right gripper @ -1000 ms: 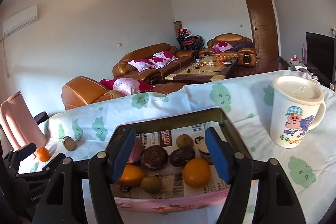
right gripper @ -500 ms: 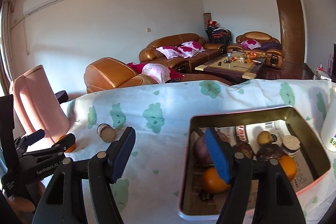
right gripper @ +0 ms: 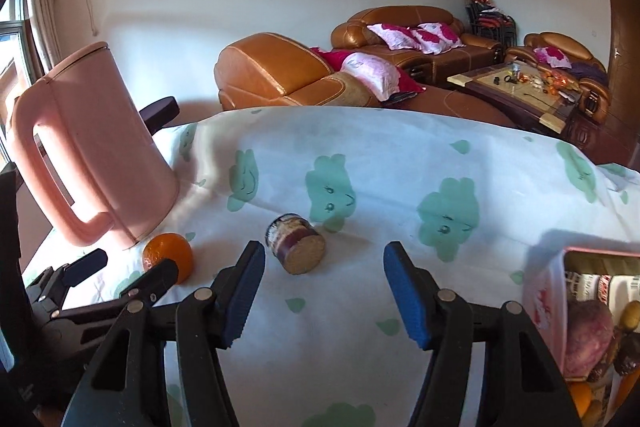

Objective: Organize fruits
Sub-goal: 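Grasp the small jar with the right tool while the left tool grasps the orange, then carry the jar and orange over the pink tin box and lower them in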

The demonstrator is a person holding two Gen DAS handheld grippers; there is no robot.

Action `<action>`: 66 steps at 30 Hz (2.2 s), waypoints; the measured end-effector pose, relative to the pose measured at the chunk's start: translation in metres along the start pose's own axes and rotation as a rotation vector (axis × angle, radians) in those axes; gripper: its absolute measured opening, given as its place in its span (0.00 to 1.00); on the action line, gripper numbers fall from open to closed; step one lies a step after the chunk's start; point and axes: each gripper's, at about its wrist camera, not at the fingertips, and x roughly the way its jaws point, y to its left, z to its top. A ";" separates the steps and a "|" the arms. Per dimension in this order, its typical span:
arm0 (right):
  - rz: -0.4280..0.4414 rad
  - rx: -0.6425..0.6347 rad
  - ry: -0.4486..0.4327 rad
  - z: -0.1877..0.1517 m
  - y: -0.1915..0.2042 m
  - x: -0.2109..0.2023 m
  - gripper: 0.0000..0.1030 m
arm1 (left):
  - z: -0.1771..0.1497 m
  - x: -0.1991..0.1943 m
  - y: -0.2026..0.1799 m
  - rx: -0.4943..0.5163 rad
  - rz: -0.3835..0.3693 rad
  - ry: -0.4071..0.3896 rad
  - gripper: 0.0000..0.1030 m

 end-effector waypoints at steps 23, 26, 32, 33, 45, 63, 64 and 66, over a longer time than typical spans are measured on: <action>-0.085 0.103 0.074 -0.030 -0.007 -0.002 0.35 | 0.011 0.012 -0.005 0.009 -0.113 0.022 0.79; -0.070 0.135 0.039 -0.040 -0.008 -0.015 0.35 | 0.014 0.028 -0.014 0.016 -0.110 0.068 0.70; -0.088 0.111 0.005 -0.042 0.000 -0.024 0.35 | 0.017 0.039 -0.024 0.036 -0.103 0.116 0.55; -0.090 0.105 0.003 -0.045 0.001 -0.026 0.35 | 0.017 0.038 -0.023 0.029 -0.105 0.114 0.53; -0.138 0.010 -0.128 -0.048 0.017 -0.053 0.35 | 0.016 0.020 -0.005 -0.023 -0.169 0.016 0.47; -0.131 0.034 -0.169 -0.071 0.016 -0.088 0.35 | -0.009 -0.029 -0.015 0.037 -0.106 -0.096 0.47; -0.130 0.037 -0.167 -0.072 0.014 -0.090 0.35 | -0.014 -0.032 -0.017 0.041 -0.108 -0.097 0.47; -0.134 0.040 -0.166 -0.076 0.011 -0.095 0.35 | -0.019 -0.037 -0.024 0.053 -0.118 -0.095 0.47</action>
